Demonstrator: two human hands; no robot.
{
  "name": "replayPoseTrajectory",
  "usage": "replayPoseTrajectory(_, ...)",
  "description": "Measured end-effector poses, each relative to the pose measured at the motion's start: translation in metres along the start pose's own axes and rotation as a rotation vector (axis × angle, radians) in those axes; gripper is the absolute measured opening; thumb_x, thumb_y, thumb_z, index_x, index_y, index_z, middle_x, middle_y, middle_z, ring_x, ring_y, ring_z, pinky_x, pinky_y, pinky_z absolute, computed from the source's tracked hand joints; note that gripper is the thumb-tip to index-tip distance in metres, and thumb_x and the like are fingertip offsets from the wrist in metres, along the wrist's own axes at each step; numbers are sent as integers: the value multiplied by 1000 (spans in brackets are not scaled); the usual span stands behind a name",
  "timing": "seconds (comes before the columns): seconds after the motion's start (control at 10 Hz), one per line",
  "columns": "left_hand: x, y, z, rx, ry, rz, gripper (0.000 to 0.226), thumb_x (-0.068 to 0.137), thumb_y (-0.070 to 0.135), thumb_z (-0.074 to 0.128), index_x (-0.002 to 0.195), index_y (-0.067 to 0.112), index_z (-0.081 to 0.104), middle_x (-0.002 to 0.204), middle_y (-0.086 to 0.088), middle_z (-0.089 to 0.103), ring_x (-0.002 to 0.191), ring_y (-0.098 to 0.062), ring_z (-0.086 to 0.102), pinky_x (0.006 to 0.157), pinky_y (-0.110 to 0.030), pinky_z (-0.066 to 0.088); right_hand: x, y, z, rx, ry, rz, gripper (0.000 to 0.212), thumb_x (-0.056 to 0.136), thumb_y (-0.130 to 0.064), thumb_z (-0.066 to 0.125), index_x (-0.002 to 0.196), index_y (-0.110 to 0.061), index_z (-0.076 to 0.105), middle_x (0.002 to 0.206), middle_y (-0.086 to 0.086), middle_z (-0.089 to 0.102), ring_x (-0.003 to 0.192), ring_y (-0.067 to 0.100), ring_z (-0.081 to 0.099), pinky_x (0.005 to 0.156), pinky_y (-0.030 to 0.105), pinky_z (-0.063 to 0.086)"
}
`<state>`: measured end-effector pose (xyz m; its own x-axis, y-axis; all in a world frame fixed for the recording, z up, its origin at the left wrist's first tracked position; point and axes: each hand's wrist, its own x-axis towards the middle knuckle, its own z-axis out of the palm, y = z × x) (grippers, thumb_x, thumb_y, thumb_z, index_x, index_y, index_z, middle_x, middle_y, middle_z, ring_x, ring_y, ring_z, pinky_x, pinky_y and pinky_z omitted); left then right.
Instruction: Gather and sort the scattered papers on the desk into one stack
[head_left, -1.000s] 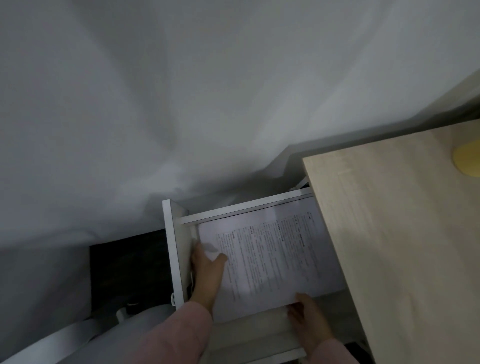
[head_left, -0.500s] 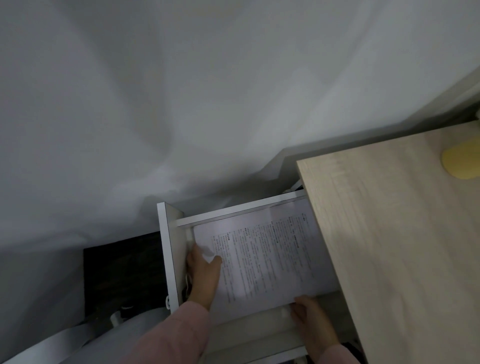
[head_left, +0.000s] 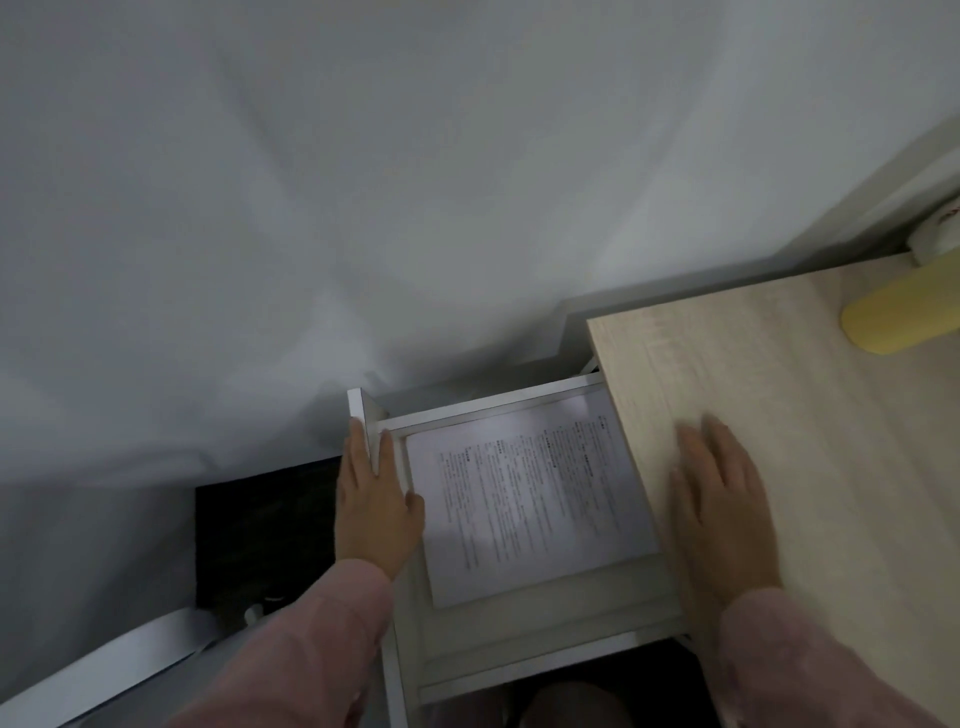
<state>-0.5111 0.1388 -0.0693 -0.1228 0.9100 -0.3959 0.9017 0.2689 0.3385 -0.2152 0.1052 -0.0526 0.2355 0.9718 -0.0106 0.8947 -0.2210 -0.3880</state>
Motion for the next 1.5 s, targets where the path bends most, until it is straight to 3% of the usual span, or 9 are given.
replayPoseTrajectory(0.1,1,12,-3,-125,-26,-48,76,90,23,52,149,17,4,156,-6,-22,146,-29,-1,107,-35,33,2,24,11,-102,-41,-35,53,92,-31,24,140,-13,36,148,15,35,137,25,27,115,37,15)
replayPoseTrajectory(0.3,1,40,-2,-210,-30,-82,77,90,33,52,149,23,4,157,-4,-18,146,-28,4,108,-38,32,4,27,11,-81,0,-53,50,89,-21,28,136,-14,43,145,11,40,135,22,32,115,35,18)
replayPoseTrajectory(0.5,0,101,15,-355,-98,24,77,88,53,45,149,29,5,158,1,-16,146,-22,10,113,-35,26,5,27,10,-47,-27,-37,52,86,-20,32,137,-18,42,146,8,40,136,17,26,116,28,12)
replayPoseTrajectory(0.8,14,194,43,-639,-252,151,77,91,35,52,147,35,-2,157,7,19,132,-16,42,104,-31,39,8,33,9,-35,-43,-42,58,79,-20,39,137,-20,40,144,9,42,136,19,26,114,30,11)
replayPoseTrajectory(1.0,20,211,54,-530,-256,129,89,90,31,54,147,25,-15,159,4,0,136,-27,36,104,-31,34,9,37,13,-4,17,-67,60,75,-19,42,135,-19,42,141,10,46,133,20,29,113,31,14)
replayPoseTrajectory(1.2,33,202,59,-635,-375,173,97,90,28,55,140,29,-28,153,9,2,142,-19,20,112,-30,21,10,34,11,10,8,-91,60,72,-20,42,132,-18,43,137,11,51,130,20,31,114,27,9)
replayPoseTrajectory(1.3,31,202,57,-611,-399,174,97,91,24,55,140,23,-30,147,13,-3,132,-3,11,109,-22,16,7,36,15,12,-6,-78,61,72,-22,42,133,-22,43,140,6,48,132,17,31,114,27,10)
replayPoseTrajectory(1.4,33,208,59,-708,-365,198,94,90,10,56,144,8,-20,137,15,-3,134,-1,4,96,-1,-1,9,31,-1,92,-22,-49,52,75,-24,43,127,-28,47,136,-3,53,128,9,37,113,19,12)
replayPoseTrajectory(1.5,13,212,41,-718,-277,135,111,72,21,77,144,-4,-4,150,-7,8,140,-18,11,88,10,-15,-9,53,38,183,41,54,22,93,-40,36,95,-46,56,105,-36,62,94,-10,59,106,5,25)
